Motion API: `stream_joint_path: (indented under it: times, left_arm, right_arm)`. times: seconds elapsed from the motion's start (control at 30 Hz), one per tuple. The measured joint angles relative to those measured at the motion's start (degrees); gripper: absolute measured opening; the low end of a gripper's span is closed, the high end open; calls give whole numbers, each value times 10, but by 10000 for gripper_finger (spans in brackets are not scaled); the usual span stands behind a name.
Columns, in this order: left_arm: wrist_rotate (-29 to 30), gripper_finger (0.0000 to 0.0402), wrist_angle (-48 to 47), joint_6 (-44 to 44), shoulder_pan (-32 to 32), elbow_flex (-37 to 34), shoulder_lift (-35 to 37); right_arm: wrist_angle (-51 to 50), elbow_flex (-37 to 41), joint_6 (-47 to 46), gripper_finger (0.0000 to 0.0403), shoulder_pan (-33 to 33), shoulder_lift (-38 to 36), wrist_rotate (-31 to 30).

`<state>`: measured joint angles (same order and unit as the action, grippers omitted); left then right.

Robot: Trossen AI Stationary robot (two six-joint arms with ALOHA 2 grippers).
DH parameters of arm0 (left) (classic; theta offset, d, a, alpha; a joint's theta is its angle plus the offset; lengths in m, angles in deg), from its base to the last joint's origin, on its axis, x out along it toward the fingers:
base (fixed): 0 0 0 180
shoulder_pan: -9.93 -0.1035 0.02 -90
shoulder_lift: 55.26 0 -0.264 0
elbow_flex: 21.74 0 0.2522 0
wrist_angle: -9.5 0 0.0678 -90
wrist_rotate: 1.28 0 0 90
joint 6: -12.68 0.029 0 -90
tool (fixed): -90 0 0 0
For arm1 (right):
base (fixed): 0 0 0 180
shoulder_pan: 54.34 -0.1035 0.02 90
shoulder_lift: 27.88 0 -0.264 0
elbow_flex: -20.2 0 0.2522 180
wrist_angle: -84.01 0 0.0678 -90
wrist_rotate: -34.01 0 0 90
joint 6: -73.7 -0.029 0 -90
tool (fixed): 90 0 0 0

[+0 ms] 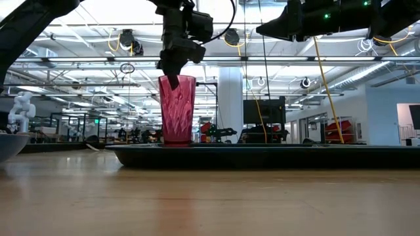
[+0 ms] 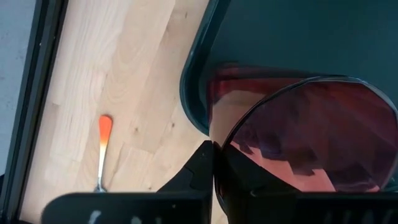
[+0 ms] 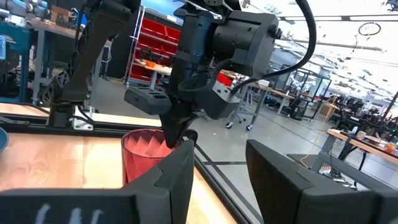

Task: Pick and place plate/cup/fork/spoon on tray
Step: Put the red cup to the top left of the black tray

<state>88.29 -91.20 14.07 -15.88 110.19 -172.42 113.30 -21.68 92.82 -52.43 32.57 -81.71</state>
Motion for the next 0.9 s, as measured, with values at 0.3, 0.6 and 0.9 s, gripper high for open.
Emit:
stream_joint_path:
  times: [0.3, 0.6, 0.9]
  left_arm:
    - [-2, 17, 0, -3, 2, 0, 0]
    - [-13, 28, 2, -3, 15, 0, 0]
    - [-13, 17, 2, -3, 19, 0, 0]
  right_arm:
    - [-1, 0, 0, 141, 0, 0, 0]
    - [-14, 0, 0, 141, 0, 0, 0]
    - [-14, 0, 0, 141, 0, 0, 0]
